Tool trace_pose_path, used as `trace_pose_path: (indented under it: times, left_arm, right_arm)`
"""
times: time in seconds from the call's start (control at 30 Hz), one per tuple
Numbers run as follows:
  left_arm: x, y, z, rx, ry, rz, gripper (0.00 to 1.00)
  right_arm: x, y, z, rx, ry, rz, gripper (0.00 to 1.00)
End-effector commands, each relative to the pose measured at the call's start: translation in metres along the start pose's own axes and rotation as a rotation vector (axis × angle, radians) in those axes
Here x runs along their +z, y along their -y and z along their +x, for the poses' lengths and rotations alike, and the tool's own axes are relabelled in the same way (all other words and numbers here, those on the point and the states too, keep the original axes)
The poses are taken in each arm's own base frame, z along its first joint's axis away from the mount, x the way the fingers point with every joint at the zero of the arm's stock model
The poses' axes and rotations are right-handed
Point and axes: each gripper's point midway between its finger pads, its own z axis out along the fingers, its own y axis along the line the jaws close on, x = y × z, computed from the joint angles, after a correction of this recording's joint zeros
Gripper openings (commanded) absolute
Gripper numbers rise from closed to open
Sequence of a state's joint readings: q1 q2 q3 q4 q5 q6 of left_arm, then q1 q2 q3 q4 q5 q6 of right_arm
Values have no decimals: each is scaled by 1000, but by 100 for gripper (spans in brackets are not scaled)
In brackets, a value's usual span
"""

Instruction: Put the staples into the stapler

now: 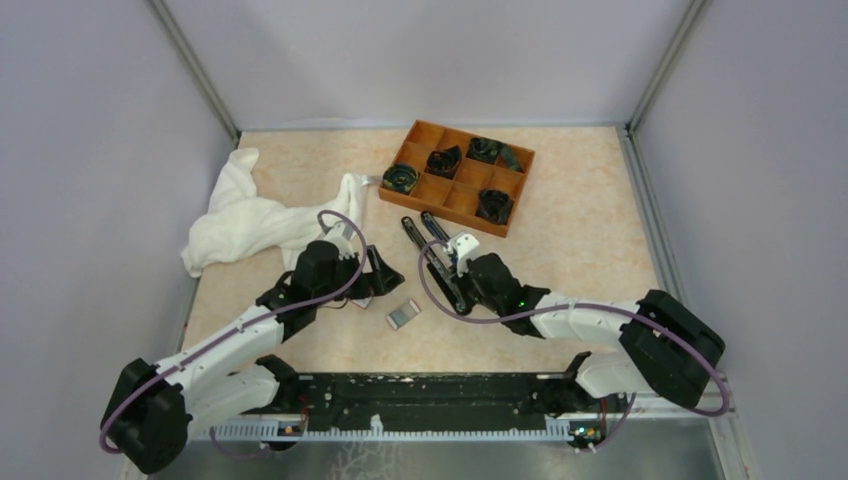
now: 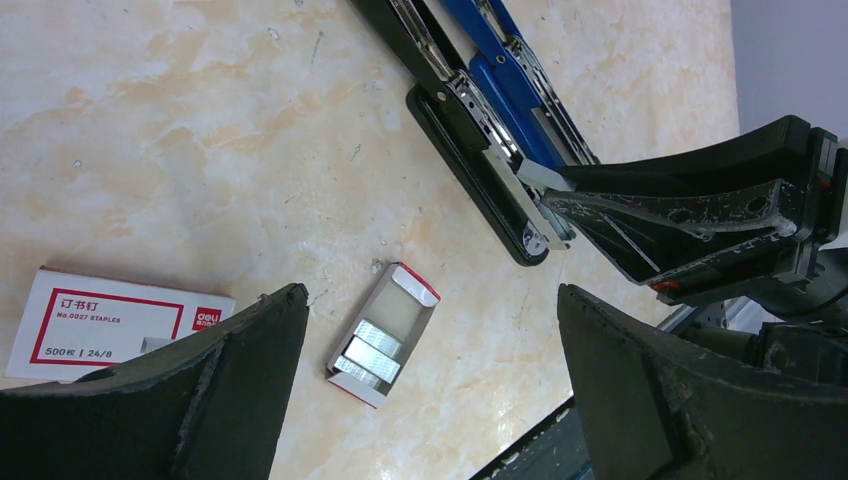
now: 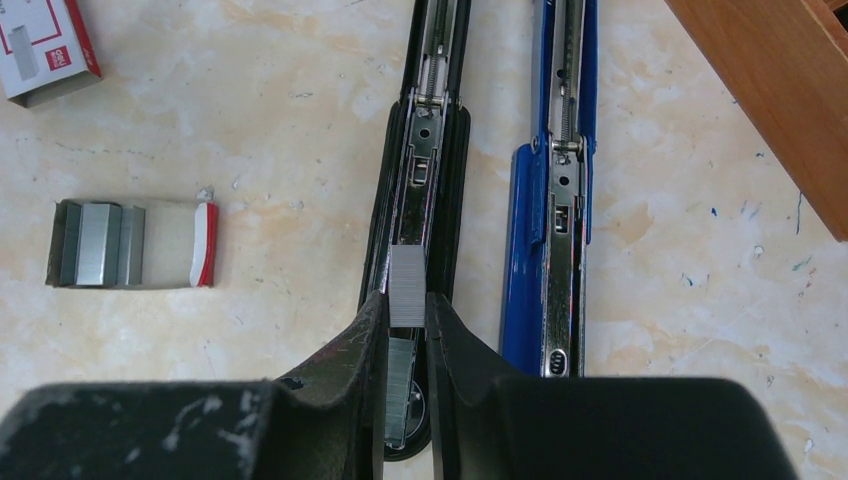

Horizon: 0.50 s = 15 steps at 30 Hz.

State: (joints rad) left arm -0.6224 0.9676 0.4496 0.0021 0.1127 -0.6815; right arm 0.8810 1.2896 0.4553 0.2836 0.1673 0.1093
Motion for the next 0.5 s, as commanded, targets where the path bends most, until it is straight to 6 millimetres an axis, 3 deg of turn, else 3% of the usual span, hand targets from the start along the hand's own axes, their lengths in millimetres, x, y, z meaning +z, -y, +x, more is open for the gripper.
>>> trace_pose_path:
  times: [0.0, 0.47]
  left_arm:
    - [1, 3, -3, -4, 21, 16, 99]
    - [-1, 3, -4, -6, 25, 12, 99]
  right_arm:
    - [-2, -5, -1, 7, -49, -8, 15]
    - [1, -2, -6, 8, -119, 32, 16]
